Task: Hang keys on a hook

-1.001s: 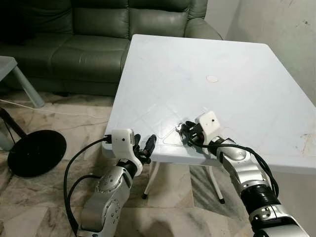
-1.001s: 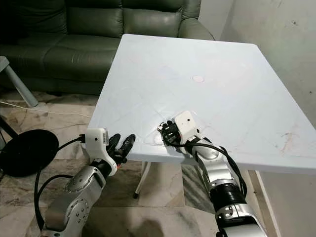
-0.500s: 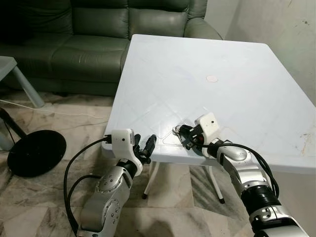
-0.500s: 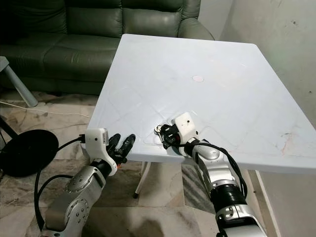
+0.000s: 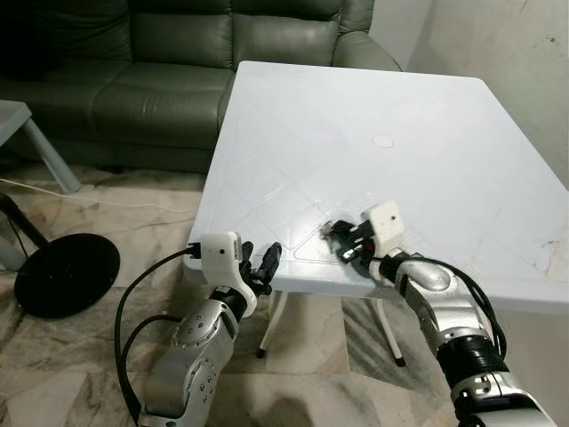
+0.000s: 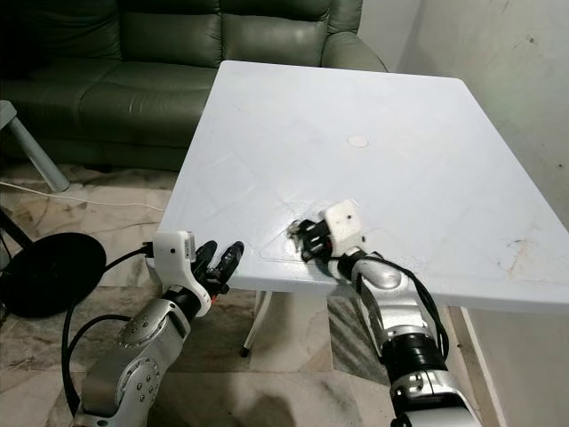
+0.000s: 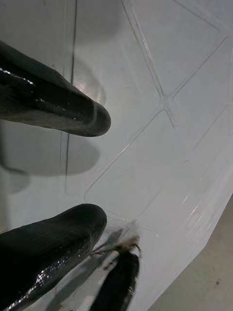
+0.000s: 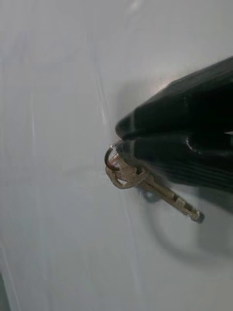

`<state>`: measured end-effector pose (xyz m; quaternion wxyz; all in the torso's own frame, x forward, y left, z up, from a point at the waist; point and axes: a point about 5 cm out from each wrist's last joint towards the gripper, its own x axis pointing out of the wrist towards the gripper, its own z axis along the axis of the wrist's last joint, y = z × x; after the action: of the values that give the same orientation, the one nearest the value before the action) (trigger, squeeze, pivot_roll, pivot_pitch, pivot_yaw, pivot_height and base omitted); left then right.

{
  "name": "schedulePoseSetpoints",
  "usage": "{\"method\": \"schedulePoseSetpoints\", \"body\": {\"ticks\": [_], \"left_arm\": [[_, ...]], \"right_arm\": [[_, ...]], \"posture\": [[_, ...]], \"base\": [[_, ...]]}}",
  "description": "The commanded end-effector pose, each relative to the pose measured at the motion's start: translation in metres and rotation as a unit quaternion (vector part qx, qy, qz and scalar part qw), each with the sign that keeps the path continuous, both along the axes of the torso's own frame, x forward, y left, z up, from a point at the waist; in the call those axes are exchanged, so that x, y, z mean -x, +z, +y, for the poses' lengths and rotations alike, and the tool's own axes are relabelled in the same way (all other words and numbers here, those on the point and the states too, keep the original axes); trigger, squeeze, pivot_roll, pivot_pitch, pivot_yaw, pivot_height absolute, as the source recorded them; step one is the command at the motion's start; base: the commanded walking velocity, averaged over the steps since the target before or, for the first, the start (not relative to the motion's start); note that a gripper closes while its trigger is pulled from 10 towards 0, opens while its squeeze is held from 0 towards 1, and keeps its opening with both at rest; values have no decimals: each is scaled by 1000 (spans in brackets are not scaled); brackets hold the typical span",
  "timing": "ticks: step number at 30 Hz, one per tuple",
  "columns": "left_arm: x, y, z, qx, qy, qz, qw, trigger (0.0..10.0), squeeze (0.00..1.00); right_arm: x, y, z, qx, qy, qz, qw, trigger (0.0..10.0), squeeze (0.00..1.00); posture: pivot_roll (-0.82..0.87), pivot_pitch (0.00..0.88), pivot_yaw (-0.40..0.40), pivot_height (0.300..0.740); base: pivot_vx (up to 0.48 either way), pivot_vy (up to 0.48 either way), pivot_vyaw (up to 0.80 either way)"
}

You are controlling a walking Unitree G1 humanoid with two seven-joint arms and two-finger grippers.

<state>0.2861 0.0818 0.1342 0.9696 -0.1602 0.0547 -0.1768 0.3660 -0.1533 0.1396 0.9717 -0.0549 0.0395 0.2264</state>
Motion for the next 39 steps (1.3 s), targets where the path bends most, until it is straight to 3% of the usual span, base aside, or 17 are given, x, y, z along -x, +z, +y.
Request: {"method": "schedulePoseSetpoints", "body": {"ticks": [1, 4, 5, 6, 13, 14, 16, 19, 20, 21, 24, 29, 30, 34, 36, 38, 39], "left_arm": [[2, 0, -10, 20, -5, 9, 1000, 10000, 0], [1, 0, -10, 19, -5, 9, 1000, 10000, 0], [-1, 0, -11, 19, -6, 7, 1000, 10000, 0], [-3, 1, -11, 18, -6, 7, 1000, 10000, 0], [-16, 3, -8, 8, 4, 5, 1000, 10000, 0], [-22, 6, -7, 11, 7, -1, 1000, 10000, 0], [-27, 9, -6, 13, 9, -8, 1000, 10000, 0], [-33, 13, -6, 14, 11, -17, 1000, 10000, 0], [-38, 16, -7, 19, 12, -22, 1000, 10000, 0], [-38, 16, -7, 19, 12, -22, 1000, 10000, 0], [-44, 19, -8, 24, 15, -28, 999, 10000, 0], [-53, 26, -8, 34, 25, -38, 998, 10000, 0], [-54, 28, -7, 37, 29, -43, 998, 10000, 0], [-57, 29, -2, 44, 36, -48, 997, 10000, 0], [-58, 28, -1, 36, 37, -53, 997, 10000, 0], [-58, 27, 2, 29, 34, -55, 998, 10000, 0], [-59, 26, 3, 25, 34, -56, 998, 10000, 0]], "right_arm": [[-6, 0, -9, -15, -58, 19, 998, 0, 0], [-7, 0, -11, -27, -87, 25, 996, 0, 0], [-9, -5, -17, -54, -157, 57, 984, 0, 0], [-9, -7, -19, -62, -181, 69, 979, 0, 0], [-1, -21, -38, -42, -290, 111, 950, 0, 0], [1, -20, -44, -70, -294, 114, 946, 0, 0], [2, -16, -46, -124, -284, 106, 945, 0, 0], [0, -7, -55, -85, -307, 80, 944, 0, 0], [1, 7, -56, -90, -284, 34, 954, 0, 0], [1, 7, -56, -90, -284, 34, 954, 0, 0], [5, 21, -58, -49, -276, -32, 959, 0, 0], [18, 28, -45, -118, -230, -71, 963, 0, 0], [22, 30, -43, -148, -230, -84, 958, 0, 0], [30, 27, -37, -150, -227, -95, 958, 0, 0], [36, 24, -36, -123, -229, -107, 960, 0, 0], [44, 11, -36, -51, -215, -100, 970, 0, 0], [45, 7, -38, -68, -213, -84, 971, 0, 0]], "posture": [[77, 164, -67, 740], [75, 156, -65, 740], [73, 140, -63, 740], [73, 140, -63, 740], [61, 84, -59, 740], [52, 58, -58, 740], [52, 58, -58, 740], [39, 32, -55, 740], [23, 12, -51, 740], [23, 12, -51, 740], [21, 9, -50, 740], [13, 1, -57, 740], [16, 4, -58, 740], [18, 3, -57, 740], [21, 4, -58, 740], [21, 5, -60, 740], [21, 7, -60, 740]], "base": [[0, 0, 0], [0, 0, 0], [0, 0, 0], [0, 0, 0], [0, 0, 0], [0, 0, 0], [0, 0, 0], [0, 0, 0], [0, 0, 0], [0, 0, 0], [0, 0, 0], [0, 0, 0], [0, 0, 0], [0, 0, 0], [0, 0, 0], [0, 0, 0], [0, 0, 0]]}}
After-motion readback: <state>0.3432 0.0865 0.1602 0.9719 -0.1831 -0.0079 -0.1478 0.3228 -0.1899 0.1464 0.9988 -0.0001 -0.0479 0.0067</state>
